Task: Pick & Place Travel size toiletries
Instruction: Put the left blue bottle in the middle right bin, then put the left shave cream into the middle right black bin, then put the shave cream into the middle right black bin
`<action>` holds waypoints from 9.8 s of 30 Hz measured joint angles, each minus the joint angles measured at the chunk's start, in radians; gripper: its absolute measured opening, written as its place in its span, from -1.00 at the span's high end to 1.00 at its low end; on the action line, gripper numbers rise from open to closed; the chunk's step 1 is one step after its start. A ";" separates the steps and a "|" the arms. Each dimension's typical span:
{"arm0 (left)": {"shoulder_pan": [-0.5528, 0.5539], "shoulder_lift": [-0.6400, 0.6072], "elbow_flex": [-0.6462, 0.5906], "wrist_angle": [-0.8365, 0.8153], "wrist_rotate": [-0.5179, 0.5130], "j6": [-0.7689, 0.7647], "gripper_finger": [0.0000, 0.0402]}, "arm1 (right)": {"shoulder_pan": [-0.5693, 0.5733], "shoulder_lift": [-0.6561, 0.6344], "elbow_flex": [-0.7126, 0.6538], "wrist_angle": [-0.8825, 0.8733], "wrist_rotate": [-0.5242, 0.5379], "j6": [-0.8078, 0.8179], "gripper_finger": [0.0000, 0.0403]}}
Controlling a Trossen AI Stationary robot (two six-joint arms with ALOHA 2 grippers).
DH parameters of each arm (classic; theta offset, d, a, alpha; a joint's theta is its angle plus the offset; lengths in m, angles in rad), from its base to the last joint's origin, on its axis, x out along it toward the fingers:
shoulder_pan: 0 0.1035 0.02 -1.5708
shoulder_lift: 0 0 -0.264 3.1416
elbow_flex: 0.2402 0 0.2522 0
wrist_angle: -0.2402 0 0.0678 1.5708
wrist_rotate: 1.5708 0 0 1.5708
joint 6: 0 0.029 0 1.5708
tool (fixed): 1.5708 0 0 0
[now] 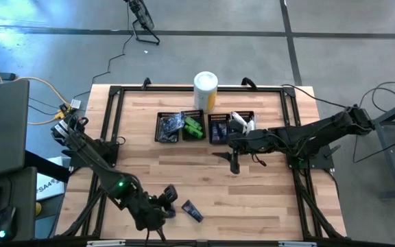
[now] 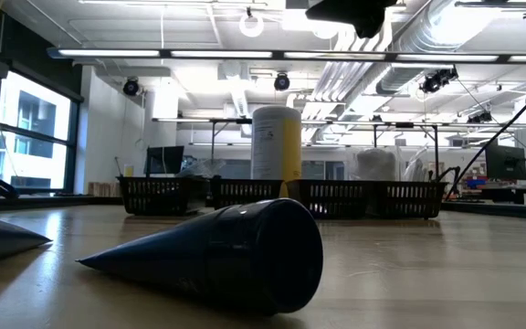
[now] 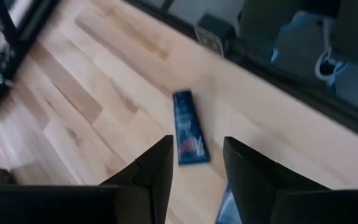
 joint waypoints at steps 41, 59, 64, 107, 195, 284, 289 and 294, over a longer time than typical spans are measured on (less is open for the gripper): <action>0.100 0.191 0.000 -0.081 0.230 0.110 -0.18 | 0.000 0.000 0.000 -0.006 0.002 -0.008 0.14; 0.125 0.325 0.000 -0.032 0.390 0.147 -0.16 | 0.000 0.000 0.000 -0.007 0.001 0.000 0.14; 0.128 0.325 0.000 -0.032 0.388 0.163 -0.16 | 0.000 0.000 0.000 -0.007 0.001 0.000 0.14; 0.176 0.406 0.001 0.054 0.486 0.185 0.18 | 0.000 0.000 0.000 -0.039 -0.003 0.000 0.14; 0.944 -0.002 -0.001 0.425 0.321 0.353 0.36 | 0.131 -0.274 0.000 -0.197 -0.047 0.014 0.14; 0.942 0.292 0.000 0.809 0.214 0.066 0.58 | 0.151 -0.277 0.000 -0.203 -0.047 -0.005 0.14; 0.942 0.292 0.000 0.813 0.214 0.085 0.70 | 0.151 -0.277 0.000 -0.203 -0.047 -0.008 0.14; 0.937 0.292 0.000 0.829 0.225 0.098 0.74 | 0.151 -0.277 0.000 -0.203 -0.047 -0.008 0.14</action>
